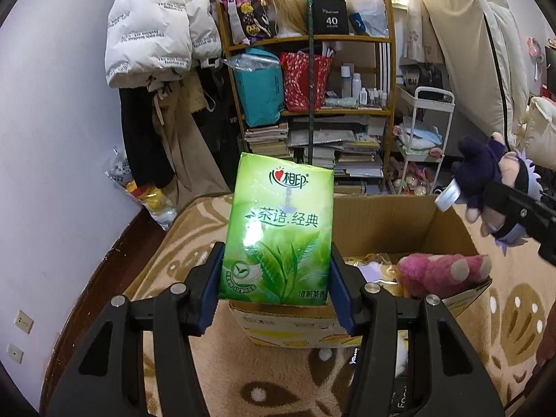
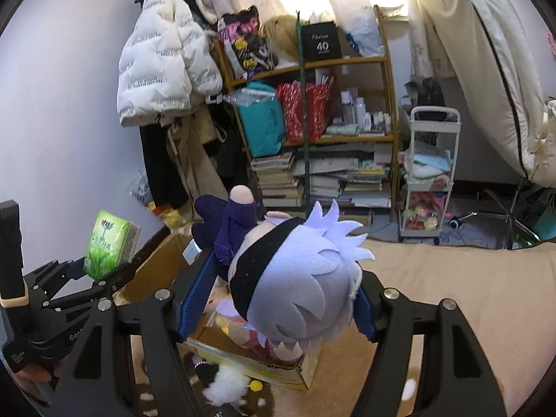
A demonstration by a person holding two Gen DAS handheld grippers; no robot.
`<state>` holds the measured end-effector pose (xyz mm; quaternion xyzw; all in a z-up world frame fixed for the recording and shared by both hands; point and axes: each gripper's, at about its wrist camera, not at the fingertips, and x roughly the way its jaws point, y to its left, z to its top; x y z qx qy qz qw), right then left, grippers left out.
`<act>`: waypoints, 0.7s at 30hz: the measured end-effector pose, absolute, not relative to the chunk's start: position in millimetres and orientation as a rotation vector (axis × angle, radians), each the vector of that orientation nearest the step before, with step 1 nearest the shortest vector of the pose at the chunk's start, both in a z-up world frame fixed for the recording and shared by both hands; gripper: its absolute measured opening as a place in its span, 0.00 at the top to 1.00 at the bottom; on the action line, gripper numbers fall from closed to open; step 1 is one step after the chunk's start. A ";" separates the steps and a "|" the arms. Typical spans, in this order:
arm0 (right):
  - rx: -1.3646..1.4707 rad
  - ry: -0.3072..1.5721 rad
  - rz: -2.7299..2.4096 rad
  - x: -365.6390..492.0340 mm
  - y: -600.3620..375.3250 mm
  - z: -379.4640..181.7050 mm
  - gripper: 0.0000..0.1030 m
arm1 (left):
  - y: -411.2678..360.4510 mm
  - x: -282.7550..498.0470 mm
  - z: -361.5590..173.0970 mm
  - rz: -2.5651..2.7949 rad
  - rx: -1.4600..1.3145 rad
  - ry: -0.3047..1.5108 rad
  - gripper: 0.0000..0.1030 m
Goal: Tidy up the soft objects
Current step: 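Open both tools to drop the green tissue pack and doll into the box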
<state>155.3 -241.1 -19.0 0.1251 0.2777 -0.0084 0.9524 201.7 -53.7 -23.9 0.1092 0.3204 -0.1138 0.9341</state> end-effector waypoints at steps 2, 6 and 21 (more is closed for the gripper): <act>0.248 0.572 0.002 158.1 -236.9 -24.1 0.27 | -54.8 203.0 -27.9 -0.235 0.228 0.662 0.48; 0.234 0.580 0.038 162.8 -229.0 -30.1 0.27 | -56.9 206.5 -36.0 -0.242 0.231 0.678 0.47; 0.237 0.592 0.022 165.8 -228.3 -36.6 0.13 | -54.3 204.3 -43.1 -0.221 0.263 0.704 0.35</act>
